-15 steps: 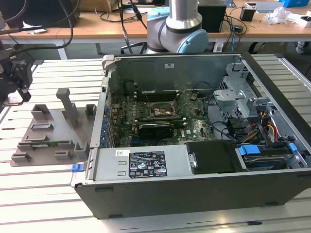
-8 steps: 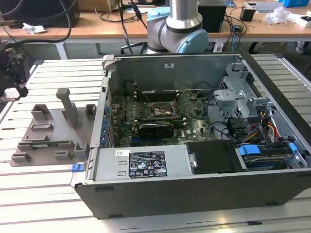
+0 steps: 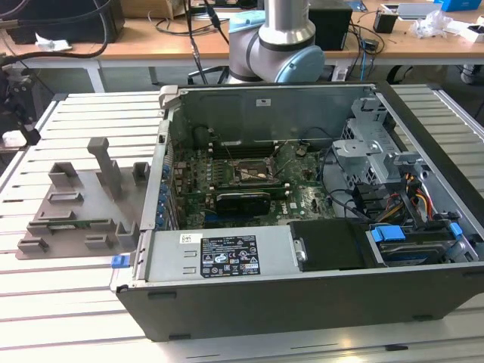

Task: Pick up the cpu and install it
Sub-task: 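Pick up the cpu and move it towards the insertion slot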

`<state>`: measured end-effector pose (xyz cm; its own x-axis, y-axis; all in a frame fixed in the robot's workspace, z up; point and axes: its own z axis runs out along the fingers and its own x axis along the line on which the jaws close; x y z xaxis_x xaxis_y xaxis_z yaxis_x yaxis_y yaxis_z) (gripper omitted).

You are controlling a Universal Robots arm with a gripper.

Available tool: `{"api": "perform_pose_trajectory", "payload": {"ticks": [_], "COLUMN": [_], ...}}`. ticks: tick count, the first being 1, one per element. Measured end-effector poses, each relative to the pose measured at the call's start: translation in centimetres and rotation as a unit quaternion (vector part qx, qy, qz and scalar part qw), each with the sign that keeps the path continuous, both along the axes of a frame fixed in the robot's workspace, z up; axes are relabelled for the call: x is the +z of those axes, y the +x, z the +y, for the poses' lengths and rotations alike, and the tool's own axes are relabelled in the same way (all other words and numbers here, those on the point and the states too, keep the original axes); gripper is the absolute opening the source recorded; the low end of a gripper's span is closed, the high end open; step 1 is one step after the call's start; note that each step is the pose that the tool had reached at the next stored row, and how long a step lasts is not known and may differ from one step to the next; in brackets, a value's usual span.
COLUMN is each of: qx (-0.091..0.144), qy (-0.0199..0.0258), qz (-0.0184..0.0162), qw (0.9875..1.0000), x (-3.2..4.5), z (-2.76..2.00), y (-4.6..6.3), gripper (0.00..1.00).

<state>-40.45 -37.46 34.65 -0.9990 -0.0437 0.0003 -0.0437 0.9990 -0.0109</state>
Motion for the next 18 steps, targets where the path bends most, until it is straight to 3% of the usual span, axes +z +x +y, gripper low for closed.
{"api": "perform_pose_trajectory", "payload": {"ticks": [12,18], "qx": [0.0,0.0], "qy": [0.0,0.0], "qz": [0.0,0.0], "qw": [1.0,1.0], "x": [1.58,3.32], "z": [0.0,0.0], "y": [0.0,0.0], "gripper": [0.55,0.55]}}
